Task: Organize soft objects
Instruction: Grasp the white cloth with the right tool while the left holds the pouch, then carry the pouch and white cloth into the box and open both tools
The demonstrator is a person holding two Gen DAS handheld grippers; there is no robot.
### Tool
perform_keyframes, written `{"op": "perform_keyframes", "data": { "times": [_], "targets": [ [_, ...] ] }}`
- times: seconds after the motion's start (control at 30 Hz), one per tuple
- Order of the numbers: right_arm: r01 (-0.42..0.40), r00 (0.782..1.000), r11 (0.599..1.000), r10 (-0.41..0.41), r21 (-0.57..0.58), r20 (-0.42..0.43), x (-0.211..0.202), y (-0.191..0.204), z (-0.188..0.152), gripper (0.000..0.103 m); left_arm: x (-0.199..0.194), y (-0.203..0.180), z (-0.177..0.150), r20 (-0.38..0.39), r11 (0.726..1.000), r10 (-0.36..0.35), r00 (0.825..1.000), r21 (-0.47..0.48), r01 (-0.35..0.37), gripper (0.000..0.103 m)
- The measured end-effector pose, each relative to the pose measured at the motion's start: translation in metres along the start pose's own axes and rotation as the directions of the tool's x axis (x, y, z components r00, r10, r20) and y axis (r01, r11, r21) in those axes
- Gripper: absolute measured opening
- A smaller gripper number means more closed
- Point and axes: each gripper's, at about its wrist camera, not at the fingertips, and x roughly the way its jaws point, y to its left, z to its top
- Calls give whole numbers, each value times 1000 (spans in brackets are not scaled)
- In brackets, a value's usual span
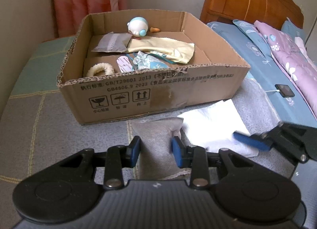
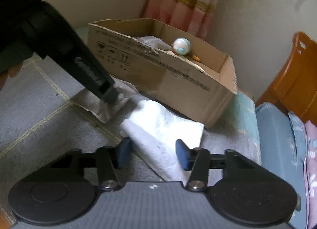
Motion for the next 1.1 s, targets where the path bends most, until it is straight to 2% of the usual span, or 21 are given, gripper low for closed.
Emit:
{"op": "perform_keyframes", "data": {
  "times": [0.03, 0.1, 0.13, 0.4, 0.67, 0.73, 0.87, 0.9, 0.93, 1.1],
  "targets": [
    [-4, 1000, 1000, 4, 1, -2, 1, 1, 1, 27, 0, 0, 0, 0, 1000, -1, 1000, 0, 1, 34],
    [0, 1000, 1000, 0, 1, -11, 4, 1, 2, 20, 0, 0, 0, -1, 1000, 0, 1000, 2, 0, 34],
    [2, 1000, 1000, -2, 0, -11, 4, 2, 3, 13, 0, 0, 0, -1, 1000, 0, 1000, 4, 0, 34],
    [-40, 999, 991, 40, 126, -1, -6, -19, 2, 11, 4, -1, -1, -4, 1000, 2, 1000, 13, -2, 35],
    [21, 1000, 998, -20, 66, -5, 5, -4, 1, 14, 9, -2, 0, -12, 1000, 2, 1000, 11, -2, 39],
    [34, 999, 998, -34, 60, 4, 8, -4, 1, 20, 11, -2, 0, -16, 1000, 3, 1000, 10, -2, 42],
    [22, 1000, 998, -22, 55, 0, 10, -8, 3, 20, 14, -3, 0, -18, 1000, 1, 1000, 13, -1, 43],
    [11, 1000, 998, -11, 59, -2, 9, -9, 3, 18, 14, -4, 0, -18, 1000, 0, 1000, 17, 0, 41],
    [-4, 1000, 998, 4, 63, -2, 9, -10, 2, 10, 14, -3, 0, -19, 1000, -3, 1000, 15, 3, 39],
    [-9, 1000, 999, 8, 52, 15, -2, -10, 2, 9, 8, -8, 2, -25, 997, 5, 1000, 73, -4, 30]
  ]
}}
